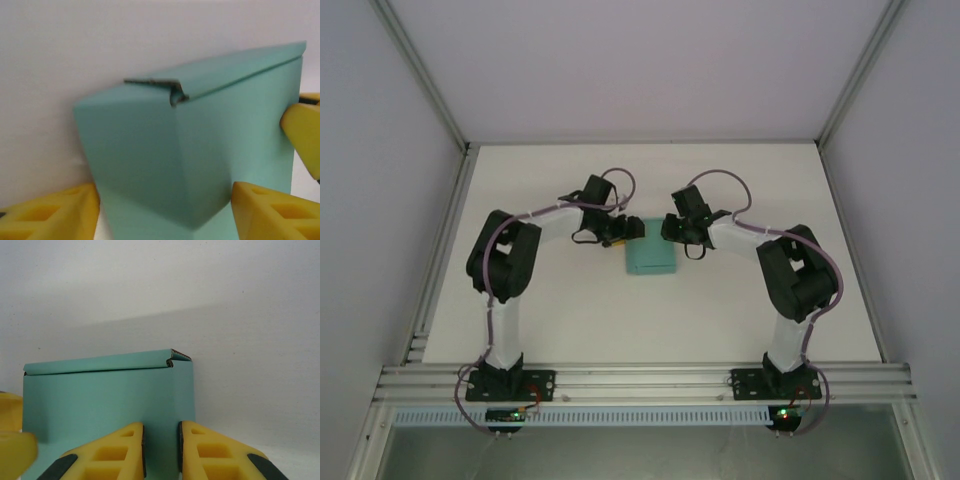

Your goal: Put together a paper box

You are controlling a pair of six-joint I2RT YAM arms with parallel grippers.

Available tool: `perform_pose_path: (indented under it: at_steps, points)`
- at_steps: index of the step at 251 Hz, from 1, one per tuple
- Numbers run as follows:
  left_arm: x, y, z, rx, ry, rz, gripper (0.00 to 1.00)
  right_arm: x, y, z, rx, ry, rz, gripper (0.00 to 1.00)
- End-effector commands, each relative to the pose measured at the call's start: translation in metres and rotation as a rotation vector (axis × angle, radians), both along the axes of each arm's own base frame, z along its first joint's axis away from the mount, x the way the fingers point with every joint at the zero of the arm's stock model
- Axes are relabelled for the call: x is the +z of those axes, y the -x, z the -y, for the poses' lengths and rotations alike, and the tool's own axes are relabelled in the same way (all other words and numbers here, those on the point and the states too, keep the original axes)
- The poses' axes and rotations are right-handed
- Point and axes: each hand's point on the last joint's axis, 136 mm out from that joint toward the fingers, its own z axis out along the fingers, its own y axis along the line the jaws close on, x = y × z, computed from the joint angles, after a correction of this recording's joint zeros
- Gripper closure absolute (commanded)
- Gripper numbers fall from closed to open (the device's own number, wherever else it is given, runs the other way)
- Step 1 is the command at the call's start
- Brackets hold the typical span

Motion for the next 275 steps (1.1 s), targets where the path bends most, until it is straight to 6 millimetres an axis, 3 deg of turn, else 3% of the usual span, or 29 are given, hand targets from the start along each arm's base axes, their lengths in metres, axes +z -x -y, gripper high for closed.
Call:
perform_pose_path:
  at_steps: [1, 58, 96, 141, 163, 180, 201, 228, 254, 275]
  points:
    - [-0.005, 0.010, 0.013, -0.033, 0.038, -0.023, 0.42, -0.086, 0.090, 0.035, 0.043, 0.169, -0.386, 0.77]
    - [-0.015, 0.005, 0.025, -0.041, 0.071, -0.046, 0.61, -0.080, 0.091, 0.011, 0.134, 0.025, -0.374, 0.71]
    - [-0.023, 0.008, 0.031, -0.063, 0.063, -0.078, 0.62, -0.083, 0.093, 0.008, 0.147, 0.011, -0.388, 0.71]
    - [-0.040, 0.010, 0.017, -0.040, -0.038, -0.082, 0.59, -0.079, 0.090, 0.008, 0.155, 0.024, -0.361, 0.71]
    - [-0.047, 0.008, 0.023, -0.025, -0.028, -0.094, 0.69, -0.079, 0.090, 0.005, 0.164, 0.028, -0.360, 0.71]
    - [-0.056, 0.007, 0.029, -0.031, -0.042, -0.101, 0.70, -0.080, 0.090, 0.004, 0.165, 0.036, -0.361, 0.71]
    - [-0.066, 0.009, 0.030, -0.040, -0.094, -0.108, 0.68, -0.079, 0.092, 0.003, 0.168, 0.061, -0.365, 0.71]
    - [-0.072, 0.014, 0.017, -0.048, -0.186, -0.107, 0.64, -0.078, 0.093, 0.008, 0.158, 0.094, -0.369, 0.71]
    - [-0.063, 0.019, -0.001, -0.035, -0.221, -0.088, 0.53, -0.079, 0.094, 0.020, 0.118, 0.145, -0.381, 0.71]
    - [-0.047, 0.020, -0.015, -0.011, -0.217, -0.070, 0.38, -0.078, 0.094, 0.031, 0.090, 0.201, -0.380, 0.71]
